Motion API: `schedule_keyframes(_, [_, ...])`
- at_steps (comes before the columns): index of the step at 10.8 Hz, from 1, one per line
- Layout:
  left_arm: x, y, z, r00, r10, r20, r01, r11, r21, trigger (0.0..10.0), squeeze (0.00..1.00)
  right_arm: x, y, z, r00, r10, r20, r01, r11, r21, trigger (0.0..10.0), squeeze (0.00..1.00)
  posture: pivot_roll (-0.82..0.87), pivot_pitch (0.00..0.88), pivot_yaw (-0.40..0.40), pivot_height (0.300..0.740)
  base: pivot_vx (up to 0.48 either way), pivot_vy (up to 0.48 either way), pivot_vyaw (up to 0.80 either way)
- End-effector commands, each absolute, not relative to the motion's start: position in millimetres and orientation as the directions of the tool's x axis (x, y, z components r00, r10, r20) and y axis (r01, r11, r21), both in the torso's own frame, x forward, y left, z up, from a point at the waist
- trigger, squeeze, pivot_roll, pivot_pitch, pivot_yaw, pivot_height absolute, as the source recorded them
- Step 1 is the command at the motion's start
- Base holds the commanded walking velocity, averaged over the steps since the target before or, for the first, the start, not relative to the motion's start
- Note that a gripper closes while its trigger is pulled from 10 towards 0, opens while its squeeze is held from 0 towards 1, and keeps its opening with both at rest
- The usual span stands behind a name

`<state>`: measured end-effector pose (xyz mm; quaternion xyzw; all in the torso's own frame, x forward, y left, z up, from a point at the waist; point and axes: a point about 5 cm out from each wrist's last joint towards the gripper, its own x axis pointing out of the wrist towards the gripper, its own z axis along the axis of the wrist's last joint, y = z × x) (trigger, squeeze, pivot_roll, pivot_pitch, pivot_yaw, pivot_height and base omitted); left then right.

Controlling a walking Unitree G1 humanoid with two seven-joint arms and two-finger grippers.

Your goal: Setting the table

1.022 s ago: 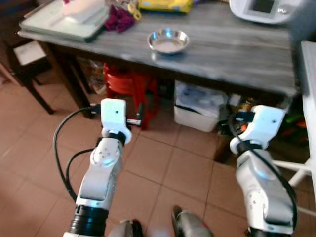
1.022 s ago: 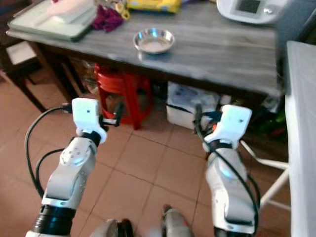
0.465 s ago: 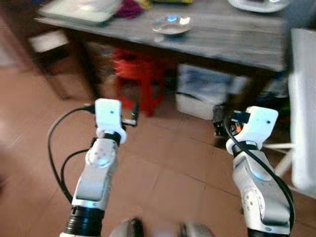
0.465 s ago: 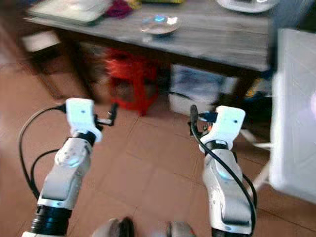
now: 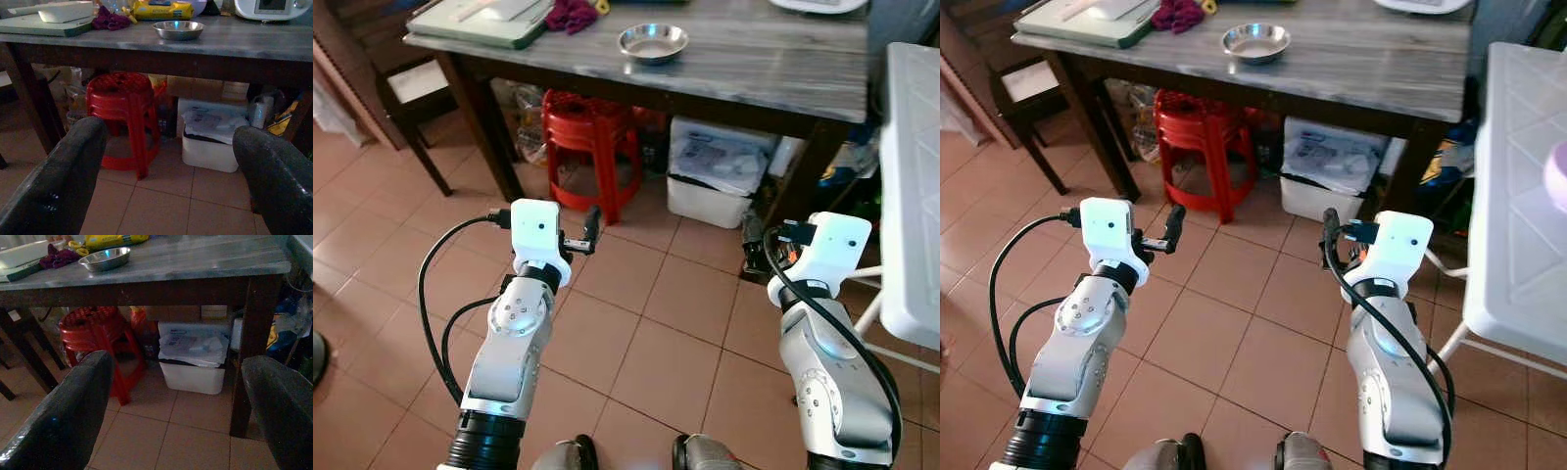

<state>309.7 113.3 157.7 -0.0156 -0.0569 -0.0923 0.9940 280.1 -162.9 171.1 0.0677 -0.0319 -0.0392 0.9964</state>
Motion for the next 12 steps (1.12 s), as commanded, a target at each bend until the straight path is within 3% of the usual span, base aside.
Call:
schedule_keyframes(1, [307,115,159,0.975,-0.181,0.13,0.186,0.982,-0.031,10.0,0.0,279,-160,173,0.995,-0.073,0.062,0.063,0.987,0.151,10.0,0.0,-0.21,0.207,0.052,0.74,0.0,0.0,0.0])
schedule_keyframes(3, [307,120,160,0.973,-0.181,0.146,0.186,0.982,-0.021,10.0,0.0,279,-160,174,0.996,-0.06,0.068,0.048,0.985,0.164,10.0,0.0,-0.21,0.207,0.048,0.74,0.0,0.0,0.0])
schedule_keyframes(8, [297,152,145,0.994,-0.051,0.1,0.043,0.996,0.077,10.0,0.0,268,-180,170,0.99,-0.097,0.104,0.102,0.994,-0.049,10.0,0.0,-0.2,0.201,0.053,0.74,0.0,0.0,0.0])
schedule_keyframes(12, [283,160,139,0.997,0.026,0.078,-0.028,0.999,0.036,10.0,0.0,257,-176,161,0.993,-0.056,0.104,0.057,0.998,-0.014,10.0,0.0,-0.18,0.194,0.063,0.74,0.0,0.0,0.0])
